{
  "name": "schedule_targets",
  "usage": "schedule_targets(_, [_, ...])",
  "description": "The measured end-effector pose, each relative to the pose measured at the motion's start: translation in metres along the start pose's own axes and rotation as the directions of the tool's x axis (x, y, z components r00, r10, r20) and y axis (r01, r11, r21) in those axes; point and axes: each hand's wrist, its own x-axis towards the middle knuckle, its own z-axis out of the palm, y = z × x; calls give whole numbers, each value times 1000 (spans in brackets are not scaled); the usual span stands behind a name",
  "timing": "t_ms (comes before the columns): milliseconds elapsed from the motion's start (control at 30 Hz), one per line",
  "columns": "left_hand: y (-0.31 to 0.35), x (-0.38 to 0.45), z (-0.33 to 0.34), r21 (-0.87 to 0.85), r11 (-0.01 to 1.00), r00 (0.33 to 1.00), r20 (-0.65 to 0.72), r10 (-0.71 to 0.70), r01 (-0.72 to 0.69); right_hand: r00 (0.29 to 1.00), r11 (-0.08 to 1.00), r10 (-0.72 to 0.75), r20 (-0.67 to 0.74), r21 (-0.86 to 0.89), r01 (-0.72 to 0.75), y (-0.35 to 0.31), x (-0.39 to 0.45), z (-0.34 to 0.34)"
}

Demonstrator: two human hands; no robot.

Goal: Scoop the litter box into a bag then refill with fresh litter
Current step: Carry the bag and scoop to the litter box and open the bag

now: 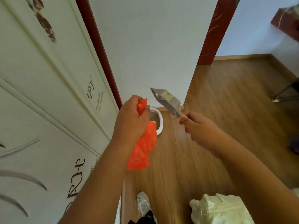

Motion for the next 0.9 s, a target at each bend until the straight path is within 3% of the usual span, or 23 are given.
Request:
schedule_targets(433, [-16, 135, 11, 71, 997, 1000, 21, -8, 7, 999, 997, 15, 32, 73, -18, -41, 126, 4])
schedule_targets(900, [7, 220, 60, 134, 985, 986, -147, -85, 105, 972, 999, -40, 232, -12, 44, -48, 272, -34])
